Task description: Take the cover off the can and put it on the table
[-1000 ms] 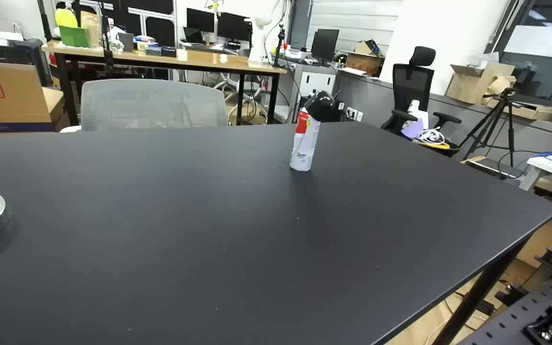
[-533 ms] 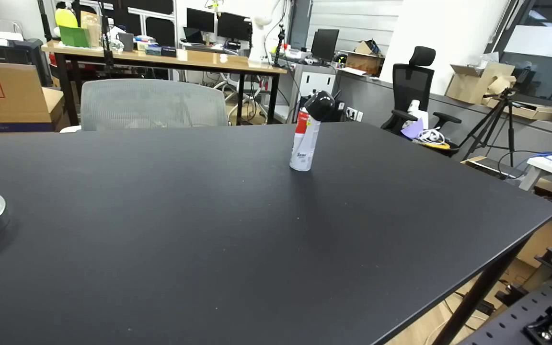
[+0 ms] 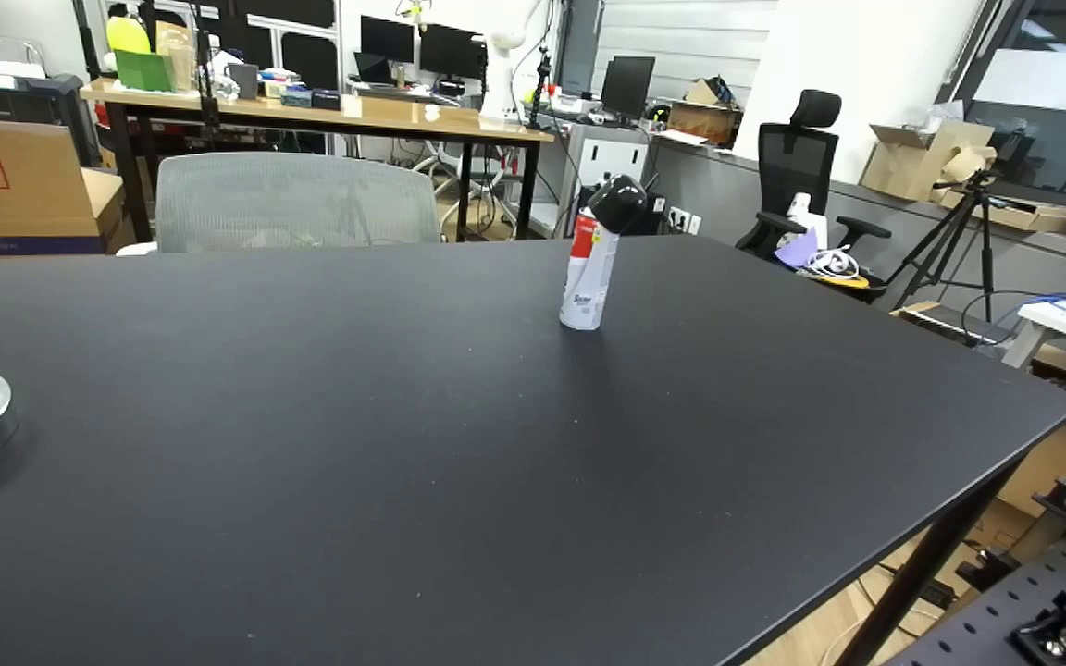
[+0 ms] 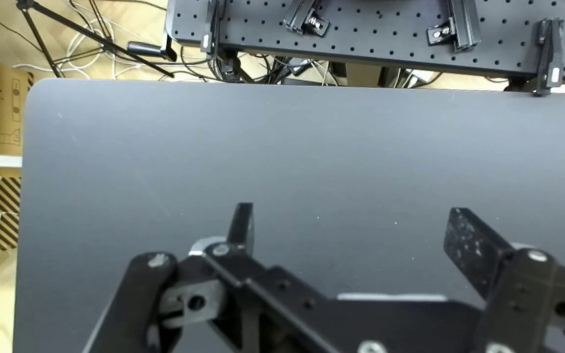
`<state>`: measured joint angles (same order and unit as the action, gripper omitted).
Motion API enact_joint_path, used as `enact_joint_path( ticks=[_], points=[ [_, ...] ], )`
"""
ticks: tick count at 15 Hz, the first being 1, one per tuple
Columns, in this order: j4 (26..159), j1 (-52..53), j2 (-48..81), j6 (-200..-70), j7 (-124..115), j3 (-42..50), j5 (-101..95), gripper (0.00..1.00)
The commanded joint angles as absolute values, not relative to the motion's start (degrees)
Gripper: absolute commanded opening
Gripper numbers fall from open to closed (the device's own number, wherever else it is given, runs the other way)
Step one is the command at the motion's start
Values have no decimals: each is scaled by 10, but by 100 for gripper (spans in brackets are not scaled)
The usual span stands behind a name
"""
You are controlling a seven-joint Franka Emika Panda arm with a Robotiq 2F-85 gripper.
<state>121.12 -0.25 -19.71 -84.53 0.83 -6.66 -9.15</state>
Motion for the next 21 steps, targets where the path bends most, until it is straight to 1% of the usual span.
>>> enact_joint_path(
  ticks=[1, 7, 11, 13, 14, 17, 21],
  points=[
    [1196, 1, -163, -898, 31, -35, -105, 100],
    [1182, -1, -93, -1072, 158, 1, -140, 100],
    [1182, 4, -64, -1171, 286, 14, -94, 100],
    [1182, 2, -55, -1181, 311, 16, -64, 100],
    [1196, 0, -64, -1181, 285, 9, -87, 100],
    [1195, -1, -58, -1185, 302, 11, -73, 100],
    [1207, -5, -63, -1219, 201, 12, -37, 100]
  ],
)
